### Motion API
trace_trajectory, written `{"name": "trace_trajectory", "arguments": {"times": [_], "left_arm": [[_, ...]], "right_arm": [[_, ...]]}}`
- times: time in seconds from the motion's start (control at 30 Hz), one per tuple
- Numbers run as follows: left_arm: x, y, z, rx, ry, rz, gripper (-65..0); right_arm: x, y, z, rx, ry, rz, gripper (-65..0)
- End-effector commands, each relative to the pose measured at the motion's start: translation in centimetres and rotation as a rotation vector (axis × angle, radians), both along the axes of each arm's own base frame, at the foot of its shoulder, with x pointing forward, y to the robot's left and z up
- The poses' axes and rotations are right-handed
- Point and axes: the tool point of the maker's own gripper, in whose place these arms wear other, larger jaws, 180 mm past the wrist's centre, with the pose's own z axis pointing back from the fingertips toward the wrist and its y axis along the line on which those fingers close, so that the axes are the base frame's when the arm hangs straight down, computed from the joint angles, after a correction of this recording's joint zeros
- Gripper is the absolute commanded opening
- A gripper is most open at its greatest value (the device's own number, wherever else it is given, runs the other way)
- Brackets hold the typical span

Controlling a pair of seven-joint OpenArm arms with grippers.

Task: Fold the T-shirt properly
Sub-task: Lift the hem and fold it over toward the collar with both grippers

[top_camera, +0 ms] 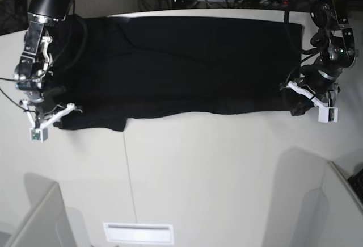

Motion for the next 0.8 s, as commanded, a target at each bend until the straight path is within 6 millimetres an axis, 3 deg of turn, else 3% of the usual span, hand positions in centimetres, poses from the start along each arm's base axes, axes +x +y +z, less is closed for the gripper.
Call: {"name": "trace_trajectory", "arguments": {"times": [0.0, 0.23, 0.5, 0.77], "left_arm": [[0.3, 0.7, 1.3, 0.014, -0.043, 0.008, -65.0], [-0.7, 0.7, 0.9, 0.026, -0.02, 0.0, -65.0], [-1.8, 0.1, 0.6, 0.045, -0.004, -0.056, -65.0], [-2.9, 3.0, 0.9, 0.077, 0.035, 0.007, -65.0]], "right_arm": [[1.1, -0.7, 1.9, -0.026, -0.063, 0.0, -65.0], [0.5, -3.2, 2.5, -0.023, -0.076, -0.074, -65.0], [-0.9, -3.8, 1.6, -0.013, -0.021, -0.097, -65.0], [-2.9, -3.4, 1.9, -0.047, -0.019, -0.078, -65.0]]}}
